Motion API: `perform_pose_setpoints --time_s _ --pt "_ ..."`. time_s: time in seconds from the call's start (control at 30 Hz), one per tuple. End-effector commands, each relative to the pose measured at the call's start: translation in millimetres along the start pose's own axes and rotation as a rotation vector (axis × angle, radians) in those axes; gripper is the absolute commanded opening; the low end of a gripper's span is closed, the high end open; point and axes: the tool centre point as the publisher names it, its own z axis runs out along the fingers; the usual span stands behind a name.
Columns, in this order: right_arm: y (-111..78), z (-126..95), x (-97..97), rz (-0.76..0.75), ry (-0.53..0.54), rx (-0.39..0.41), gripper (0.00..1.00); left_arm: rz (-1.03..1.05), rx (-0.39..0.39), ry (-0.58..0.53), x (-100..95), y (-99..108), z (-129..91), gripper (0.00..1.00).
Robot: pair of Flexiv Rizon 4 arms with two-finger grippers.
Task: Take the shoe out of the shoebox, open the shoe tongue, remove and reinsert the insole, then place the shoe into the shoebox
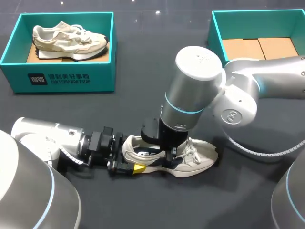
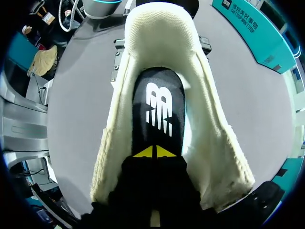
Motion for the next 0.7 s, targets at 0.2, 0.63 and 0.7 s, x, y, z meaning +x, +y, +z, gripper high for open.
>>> perform_pose_setpoints --time_s 0.2,0.63,0.7 --pt "-15.9 -17 3.6 -0.015 -0.049 -0.08 0.0 -0.001 -0.001 -0.003 -0.1 0 0 0.0" --pt "-9.4 -30 -6.7 -0.135 -0.059 -0.219 0.0 -0.001 -0.001 -0.003 -0.1 0 0 0.0" --pt "-9.3 -32 -7.1 -0.148 -0.06 -0.235 0.0 -0.001 -0.001 -0.003 -0.1 0 0 0.0"
